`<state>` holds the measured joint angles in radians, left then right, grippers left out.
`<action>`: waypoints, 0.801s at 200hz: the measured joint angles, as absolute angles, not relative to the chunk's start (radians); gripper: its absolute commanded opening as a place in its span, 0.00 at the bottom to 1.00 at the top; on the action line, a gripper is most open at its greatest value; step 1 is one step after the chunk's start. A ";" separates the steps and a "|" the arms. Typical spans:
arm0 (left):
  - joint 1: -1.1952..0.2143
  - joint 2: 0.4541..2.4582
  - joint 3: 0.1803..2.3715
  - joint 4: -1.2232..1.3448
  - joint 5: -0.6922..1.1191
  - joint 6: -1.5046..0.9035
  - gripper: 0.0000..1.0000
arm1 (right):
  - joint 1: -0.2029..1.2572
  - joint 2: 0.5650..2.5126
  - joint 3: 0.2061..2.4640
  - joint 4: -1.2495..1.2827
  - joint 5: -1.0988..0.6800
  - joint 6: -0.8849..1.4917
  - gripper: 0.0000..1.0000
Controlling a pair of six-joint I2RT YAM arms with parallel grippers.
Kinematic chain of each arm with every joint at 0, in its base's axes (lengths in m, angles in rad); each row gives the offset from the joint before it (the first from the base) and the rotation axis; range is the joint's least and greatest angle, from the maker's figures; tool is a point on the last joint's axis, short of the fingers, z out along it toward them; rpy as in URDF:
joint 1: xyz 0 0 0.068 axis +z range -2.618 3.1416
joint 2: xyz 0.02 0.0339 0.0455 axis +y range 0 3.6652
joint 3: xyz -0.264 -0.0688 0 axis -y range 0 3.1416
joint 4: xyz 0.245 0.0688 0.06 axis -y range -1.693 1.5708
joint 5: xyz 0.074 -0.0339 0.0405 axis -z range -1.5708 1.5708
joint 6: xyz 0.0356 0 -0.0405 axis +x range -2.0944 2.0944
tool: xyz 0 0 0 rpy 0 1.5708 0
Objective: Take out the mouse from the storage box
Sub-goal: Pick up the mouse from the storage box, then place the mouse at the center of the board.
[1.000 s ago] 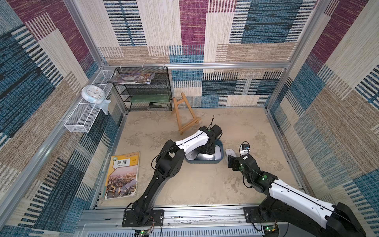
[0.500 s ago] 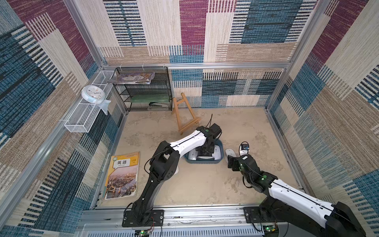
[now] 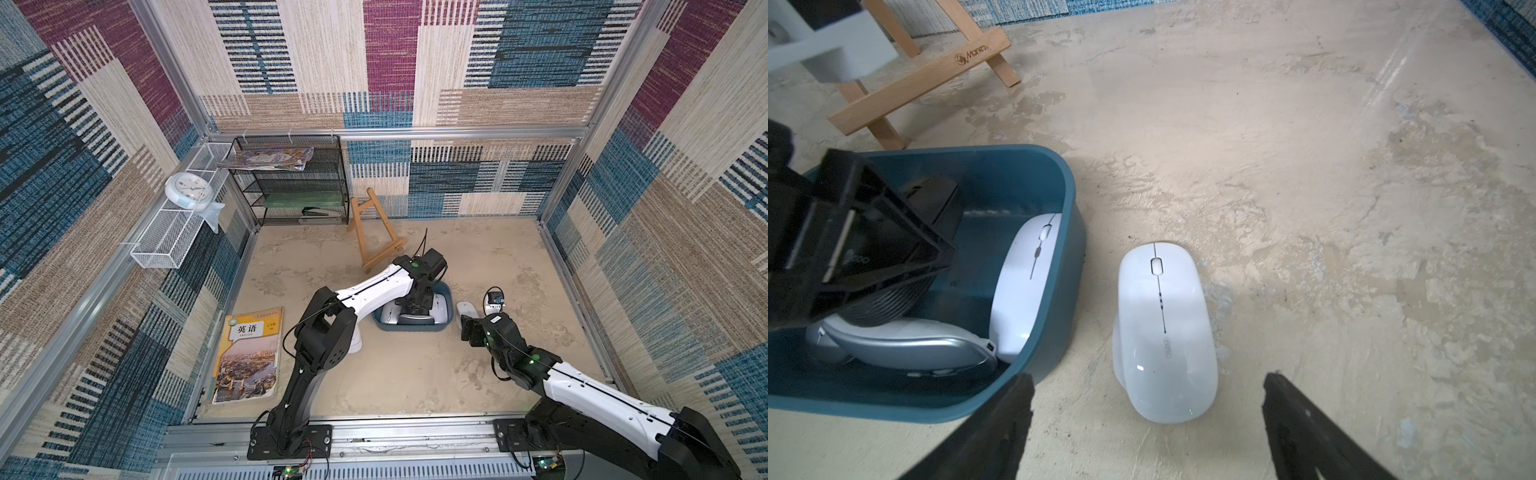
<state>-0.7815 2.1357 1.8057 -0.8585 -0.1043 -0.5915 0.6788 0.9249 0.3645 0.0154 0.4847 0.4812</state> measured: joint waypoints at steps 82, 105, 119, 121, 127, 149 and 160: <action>-0.799 1.894 1.579 -0.835 -0.115 -0.603 0.59 | 0.679 0.936 0.367 0.020 0.471 0.477 0.90; -0.816 1.825 1.497 -0.826 -0.123 -0.623 0.59 | 0.679 0.939 0.369 0.020 0.469 0.477 0.90; -0.827 1.792 1.460 -0.820 -0.124 -0.627 0.59 | 0.679 0.943 0.371 0.020 0.467 0.477 0.90; -0.828 1.786 1.453 -0.818 -0.124 -0.629 0.59 | 0.679 0.944 0.372 0.020 0.467 0.477 0.90; -0.833 1.773 1.438 -0.817 -0.125 -0.633 0.60 | 0.679 0.947 0.373 0.020 0.467 0.477 0.90; -0.855 1.716 1.372 -0.810 -0.128 -0.651 0.59 | 0.679 0.958 0.379 0.020 0.465 0.476 0.90; -0.866 1.688 1.337 -0.810 -0.128 -0.660 0.60 | 0.679 0.964 0.384 0.019 0.463 0.476 0.90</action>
